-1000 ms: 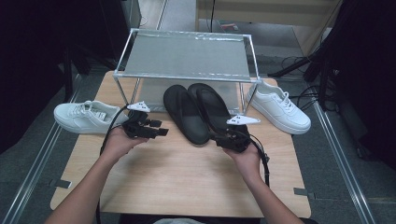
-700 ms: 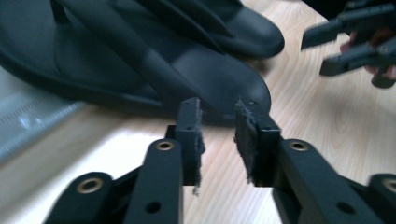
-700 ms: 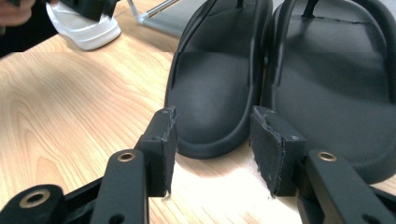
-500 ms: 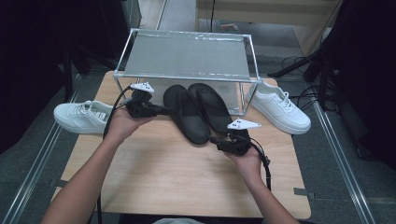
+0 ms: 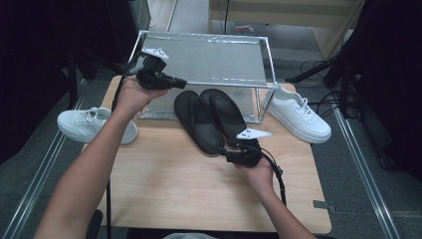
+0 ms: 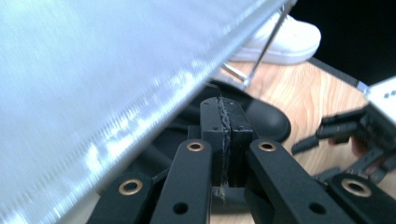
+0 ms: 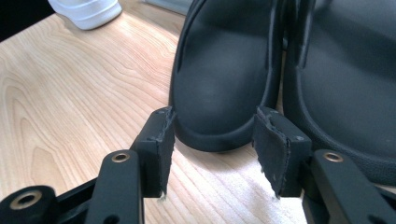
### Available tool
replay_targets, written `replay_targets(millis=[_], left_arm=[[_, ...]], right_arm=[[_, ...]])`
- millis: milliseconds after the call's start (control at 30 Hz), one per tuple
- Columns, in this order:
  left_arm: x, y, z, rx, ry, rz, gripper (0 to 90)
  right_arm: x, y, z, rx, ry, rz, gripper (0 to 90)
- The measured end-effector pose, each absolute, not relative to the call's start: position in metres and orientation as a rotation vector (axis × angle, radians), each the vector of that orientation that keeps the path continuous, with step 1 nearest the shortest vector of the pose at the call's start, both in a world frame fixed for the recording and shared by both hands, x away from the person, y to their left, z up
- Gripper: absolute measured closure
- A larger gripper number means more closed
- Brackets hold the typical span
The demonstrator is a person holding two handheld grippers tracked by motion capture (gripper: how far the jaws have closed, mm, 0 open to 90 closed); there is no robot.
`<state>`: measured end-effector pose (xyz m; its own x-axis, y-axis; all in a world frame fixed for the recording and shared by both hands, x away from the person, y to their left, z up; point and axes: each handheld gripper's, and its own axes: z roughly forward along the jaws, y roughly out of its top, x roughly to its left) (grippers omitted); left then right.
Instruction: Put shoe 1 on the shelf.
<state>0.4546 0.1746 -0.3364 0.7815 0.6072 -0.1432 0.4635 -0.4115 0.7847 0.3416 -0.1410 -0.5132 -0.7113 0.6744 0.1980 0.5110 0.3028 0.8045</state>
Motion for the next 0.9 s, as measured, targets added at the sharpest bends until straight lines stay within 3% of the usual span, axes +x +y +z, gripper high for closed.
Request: replay_targets(millis=[333,633,900], left_arm=[[0.489,0.162,-0.336,2.151,0.811,0.287,87.5],[0.499,0.161,-0.351,2.194,0.809,0.289,89.6],[0.497,0.163,-0.353,2.179,0.823,0.284,89.4]], right_arm=[[0.345,-0.147,-0.516,1.119,2.381,1.364,57.7],[0.350,-0.147,-0.527,1.145,2.426,1.296,84.8],[0.356,-0.139,-0.540,1.106,2.457,1.261,87.5]])
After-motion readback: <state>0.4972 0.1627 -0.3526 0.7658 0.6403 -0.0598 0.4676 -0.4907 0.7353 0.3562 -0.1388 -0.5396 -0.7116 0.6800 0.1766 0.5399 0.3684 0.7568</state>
